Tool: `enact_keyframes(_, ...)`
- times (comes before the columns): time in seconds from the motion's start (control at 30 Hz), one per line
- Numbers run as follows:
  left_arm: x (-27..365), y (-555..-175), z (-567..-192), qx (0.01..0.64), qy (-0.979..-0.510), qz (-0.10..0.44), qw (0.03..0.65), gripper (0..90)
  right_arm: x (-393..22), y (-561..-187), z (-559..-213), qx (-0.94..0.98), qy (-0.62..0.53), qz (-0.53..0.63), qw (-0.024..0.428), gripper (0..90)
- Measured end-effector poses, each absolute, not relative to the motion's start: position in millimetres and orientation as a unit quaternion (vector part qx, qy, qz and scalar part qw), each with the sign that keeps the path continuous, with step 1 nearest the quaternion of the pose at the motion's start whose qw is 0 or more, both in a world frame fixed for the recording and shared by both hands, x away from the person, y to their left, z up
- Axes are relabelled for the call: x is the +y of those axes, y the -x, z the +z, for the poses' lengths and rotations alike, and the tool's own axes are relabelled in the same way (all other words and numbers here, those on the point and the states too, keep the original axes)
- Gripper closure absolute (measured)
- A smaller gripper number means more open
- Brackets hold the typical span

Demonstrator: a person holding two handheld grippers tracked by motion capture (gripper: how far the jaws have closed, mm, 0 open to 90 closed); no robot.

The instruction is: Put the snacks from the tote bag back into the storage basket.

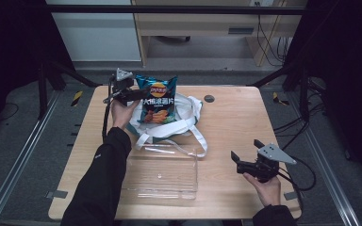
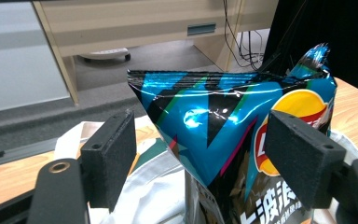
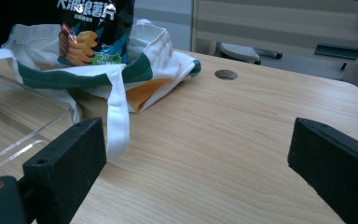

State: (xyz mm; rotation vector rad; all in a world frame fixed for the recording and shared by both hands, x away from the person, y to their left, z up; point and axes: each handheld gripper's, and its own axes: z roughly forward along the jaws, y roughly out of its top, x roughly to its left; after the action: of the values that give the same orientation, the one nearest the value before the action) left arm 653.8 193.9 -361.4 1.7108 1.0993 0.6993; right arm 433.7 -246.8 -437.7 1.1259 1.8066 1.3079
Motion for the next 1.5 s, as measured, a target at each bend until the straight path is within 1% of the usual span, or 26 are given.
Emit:
enact_keyframes(0.3, 189.3, -660.3, -370.5, 0.447, -0.711, 0.271, 0.47, 25.3, -247.1, -433.8, -437.6, 0.686, -0.428, 0.496, 0.317, 4.6)
enact_keyframes(0.33, 188.8, -660.5, -370.7, 0.448, -0.71, 0.272, 0.47, 28.8, -247.2, -433.9, -437.4, 0.685, -0.428, 0.498, 0.317, 4.6)
enact_keyframes(0.37, 188.0, -660.7, -371.0, 0.448, -0.709, 0.271, 0.472, 28.8, -247.2, -433.9, -437.4, 0.685, -0.428, 0.498, 0.317, 4.6)
enact_keyframes(0.4, 187.5, -661.0, -371.3, 0.447, -0.709, 0.272, 0.472, 30.7, -247.5, -434.1, -437.3, 0.685, -0.427, 0.498, 0.317, 4.6)
enact_keyframes(0.5, 187.0, -662.5, -373.4, 0.45, -0.709, 0.27, 0.471, 39.2, -247.6, -434.3, -437.3, 0.685, -0.426, 0.498, 0.317, 4.6)
enact_keyframes(0.53, 187.6, -663.4, -374.6, 0.452, -0.709, 0.268, 0.47, 39.2, -247.6, -434.3, -437.3, 0.685, -0.426, 0.498, 0.317, 4.6)
enact_keyframes(0.57, 187.9, -664.0, -375.5, 0.455, -0.708, 0.265, 0.471, 42.6, -247.4, -434.3, -437.4, 0.686, -0.427, 0.497, 0.316, 4.6)
enact_keyframes(0.67, 189.4, -665.3, -376.8, 0.464, -0.705, 0.255, 0.473, 64.3, -247.5, -434.6, -437.6, 0.687, -0.426, 0.496, 0.317, 4.6)
enact_keyframes(0.7, 189.5, -665.3, -377.3, 0.464, -0.705, 0.253, 0.473, 64.3, -247.5, -434.6, -437.6, 0.687, -0.426, 0.496, 0.317, 4.6)
enact_keyframes(0.73, 189.6, -665.2, -377.5, 0.463, -0.707, 0.252, 0.472, 72.2, -247.7, -434.4, -437.4, 0.687, -0.426, 0.497, 0.316, 4.6)
enact_keyframes(0.77, 190.3, -664.6, -377.3, 0.462, -0.708, 0.251, 0.471, 72.2, -247.7, -434.4, -437.4, 0.687, -0.426, 0.497, 0.316, 4.6)
enact_keyframes(0.83, 191.2, -663.2, -376.7, 0.461, -0.707, 0.246, 0.476, 80.5, -247.6, -434.3, -437.4, 0.687, -0.426, 0.497, 0.316, 4.5)
enact_keyframes(0.87, 191.3, -662.7, -376.7, 0.461, -0.706, 0.245, 0.478, 86.6, -247.5, -434.4, -437.6, 0.687, -0.426, 0.496, 0.316, 4.6)
enact_keyframes(0.9, 191.4, -662.4, -376.9, 0.46, -0.708, 0.242, 0.479, 86.6, -247.5, -434.4, -437.6, 0.687, -0.426, 0.496, 0.316, 4.6)
enact_keyframes(0.97, 191.2, -661.2, -377.2, 0.457, -0.709, 0.242, 0.48, 89.4, -247.2, -434.5, -437.9, 0.688, -0.426, 0.495, 0.316, 4.5)
enact_keyframes(1.17, 190.7, -653.1, -376.8, 0.446, -0.712, 0.251, 0.48, 90.0, -247.3, -434.7, -437.8, 0.688, -0.425, 0.495, 0.317, 4.5)
enact_keyframes(1.5, 190.7, -621.2, -379.6, 0.421, -0.713, 0.281, 0.485, 90.0, -247.2, -434.3, -437.9, 0.689, -0.425, 0.495, 0.315, 4.6)
